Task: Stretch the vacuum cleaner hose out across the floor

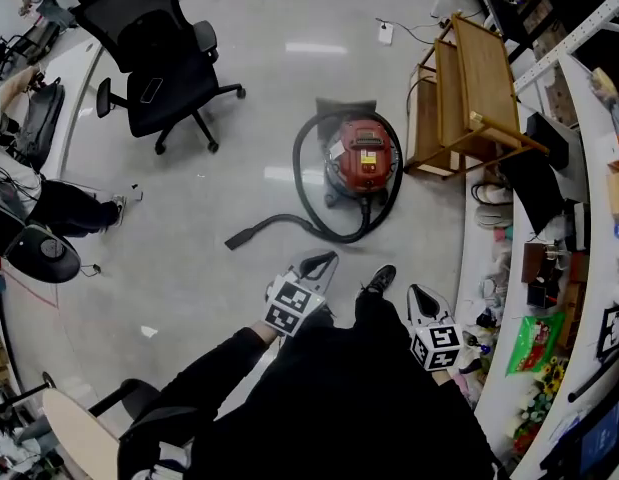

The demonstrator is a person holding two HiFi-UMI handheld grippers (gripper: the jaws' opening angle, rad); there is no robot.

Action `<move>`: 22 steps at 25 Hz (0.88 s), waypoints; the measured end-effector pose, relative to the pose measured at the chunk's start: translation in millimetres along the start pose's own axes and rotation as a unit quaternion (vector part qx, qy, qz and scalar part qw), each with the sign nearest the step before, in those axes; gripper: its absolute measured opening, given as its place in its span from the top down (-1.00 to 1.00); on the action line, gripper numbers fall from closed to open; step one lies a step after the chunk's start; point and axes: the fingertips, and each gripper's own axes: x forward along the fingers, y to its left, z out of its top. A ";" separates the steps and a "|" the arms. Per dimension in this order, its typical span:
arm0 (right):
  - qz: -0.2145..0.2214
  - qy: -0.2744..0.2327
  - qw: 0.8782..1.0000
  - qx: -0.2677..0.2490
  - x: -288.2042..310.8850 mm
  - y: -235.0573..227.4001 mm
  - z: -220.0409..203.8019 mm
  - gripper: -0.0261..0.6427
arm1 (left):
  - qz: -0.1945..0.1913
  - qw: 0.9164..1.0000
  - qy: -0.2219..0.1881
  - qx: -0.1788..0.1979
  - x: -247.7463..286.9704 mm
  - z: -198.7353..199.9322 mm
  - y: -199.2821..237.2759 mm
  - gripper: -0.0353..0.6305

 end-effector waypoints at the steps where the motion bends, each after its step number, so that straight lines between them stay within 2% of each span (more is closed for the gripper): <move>1: 0.011 0.003 1.000 0.002 11.2 -2.9 2.3 0.90 | 0.015 1.000 -0.001 0.002 6.0 6.0 13.5 0.83; 4: 0.050 0.009 0.999 -0.008 48.8 -14.9 11.6 0.90 | 0.069 0.998 0.005 0.008 29.7 20.3 53.0 0.83; 10: 0.148 -0.002 0.989 -0.017 123.0 -64.5 58.7 0.90 | 0.175 0.984 0.035 -0.027 74.8 54.6 110.6 0.83; 13: 0.186 0.000 0.981 -0.047 159.3 -92.3 85.9 0.90 | 0.193 0.980 0.054 -0.021 107.0 78.2 134.1 0.83; 17: 0.207 0.005 0.976 -0.067 200.8 -120.9 105.5 0.90 | 0.214 0.974 0.077 0.001 146.7 98.1 169.5 0.82; 19: 0.208 -0.003 0.976 -0.063 217.4 -131.7 115.7 0.90 | 0.213 0.973 0.081 0.021 169.6 105.9 192.0 0.82; 22: 0.200 -0.012 0.979 -0.037 243.9 -148.1 122.8 0.90 | 0.193 0.977 0.078 0.049 219.4 113.2 232.5 0.82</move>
